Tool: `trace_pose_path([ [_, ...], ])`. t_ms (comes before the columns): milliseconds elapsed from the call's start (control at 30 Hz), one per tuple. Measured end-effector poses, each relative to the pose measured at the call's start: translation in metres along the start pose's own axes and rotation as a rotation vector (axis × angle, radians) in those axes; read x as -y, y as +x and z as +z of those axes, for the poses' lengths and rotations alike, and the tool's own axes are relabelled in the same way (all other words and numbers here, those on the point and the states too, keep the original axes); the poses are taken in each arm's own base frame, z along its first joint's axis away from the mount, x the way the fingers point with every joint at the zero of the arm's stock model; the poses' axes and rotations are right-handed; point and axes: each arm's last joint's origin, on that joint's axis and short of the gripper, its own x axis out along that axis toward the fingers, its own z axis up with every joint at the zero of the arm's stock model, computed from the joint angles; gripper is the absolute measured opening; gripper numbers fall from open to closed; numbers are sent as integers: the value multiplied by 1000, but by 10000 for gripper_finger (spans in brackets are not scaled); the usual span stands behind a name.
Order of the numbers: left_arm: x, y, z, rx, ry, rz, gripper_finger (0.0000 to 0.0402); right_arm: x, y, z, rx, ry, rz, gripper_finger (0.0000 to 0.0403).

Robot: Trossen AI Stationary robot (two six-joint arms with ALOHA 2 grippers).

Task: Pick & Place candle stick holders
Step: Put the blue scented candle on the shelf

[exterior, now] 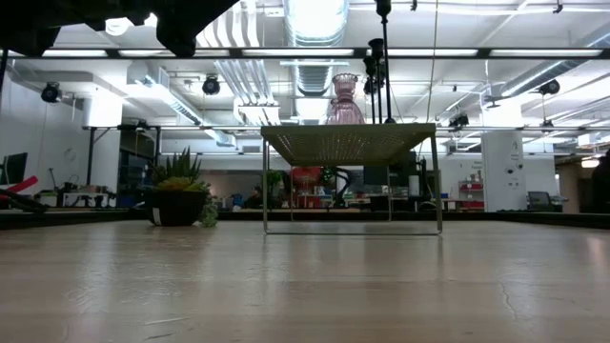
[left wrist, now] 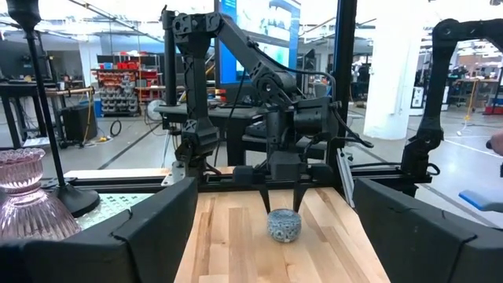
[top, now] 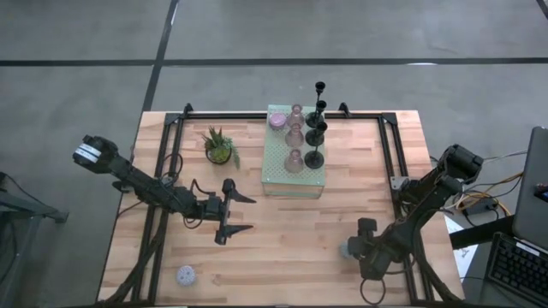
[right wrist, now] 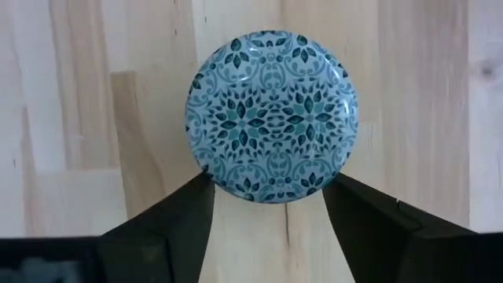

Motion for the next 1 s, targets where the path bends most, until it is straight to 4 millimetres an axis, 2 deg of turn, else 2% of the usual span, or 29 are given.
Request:
trace_pose_path([
  [167, 0, 0, 0, 0, 0, 0, 344, -1, 5, 5, 22, 9, 9, 221],
  [633, 0, 0, 0, 1, 0, 2, 344, -4, 34, 31, 106, 8, 2, 224],
  [1000, -1, 0, -1, -5, 2, 4, 344, -2, 35, 58, 219, -28, 58, 219],
])
